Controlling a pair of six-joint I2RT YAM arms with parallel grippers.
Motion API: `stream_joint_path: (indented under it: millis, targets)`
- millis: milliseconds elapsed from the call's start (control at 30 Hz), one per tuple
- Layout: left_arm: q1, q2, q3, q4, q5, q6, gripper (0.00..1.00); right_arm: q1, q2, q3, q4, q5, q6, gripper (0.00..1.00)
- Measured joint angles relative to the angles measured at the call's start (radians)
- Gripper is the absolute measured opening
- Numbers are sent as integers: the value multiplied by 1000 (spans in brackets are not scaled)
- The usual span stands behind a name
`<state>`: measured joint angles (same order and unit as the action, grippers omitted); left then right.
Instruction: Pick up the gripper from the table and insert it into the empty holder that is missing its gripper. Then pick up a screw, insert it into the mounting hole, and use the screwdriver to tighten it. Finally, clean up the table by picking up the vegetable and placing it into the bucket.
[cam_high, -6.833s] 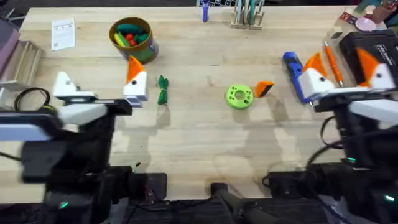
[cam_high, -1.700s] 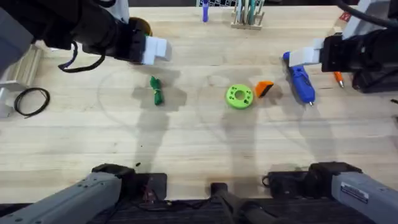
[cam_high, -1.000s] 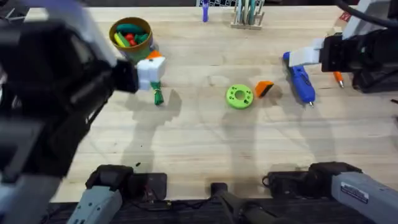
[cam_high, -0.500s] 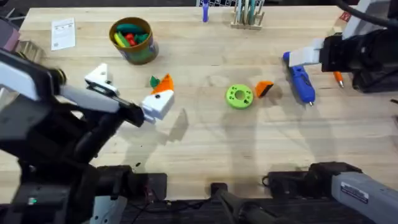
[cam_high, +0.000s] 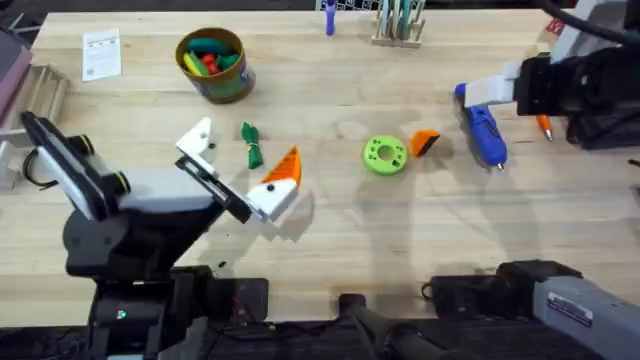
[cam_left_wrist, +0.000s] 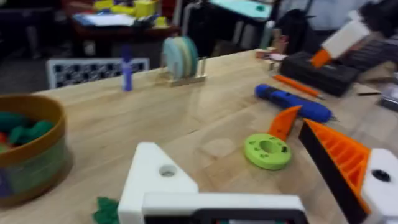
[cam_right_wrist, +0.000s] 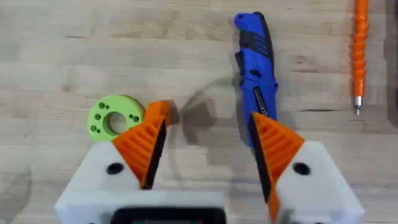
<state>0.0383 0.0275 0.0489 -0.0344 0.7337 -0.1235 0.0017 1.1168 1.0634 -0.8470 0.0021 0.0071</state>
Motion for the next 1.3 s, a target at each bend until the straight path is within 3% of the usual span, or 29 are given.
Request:
stream_joint_path:
  millis: [100,267,433,833,1300]
  targets:
    - [0,-22,-31,22,96,-15,985,0,0,0,0,0,0,813]
    - [0,-22,-36,-56,272,-28,985,0,0,0,0,0,0,813]
    - [-7,-22,-35,-86,369,-30,985,0,0,0,0,0,0,812]
    - [-23,-22,-35,-92,414,147,985,0,0,0,0,0,0,813]
    - [-23,-22,-35,-94,426,181,985,0,0,0,0,0,0,813]
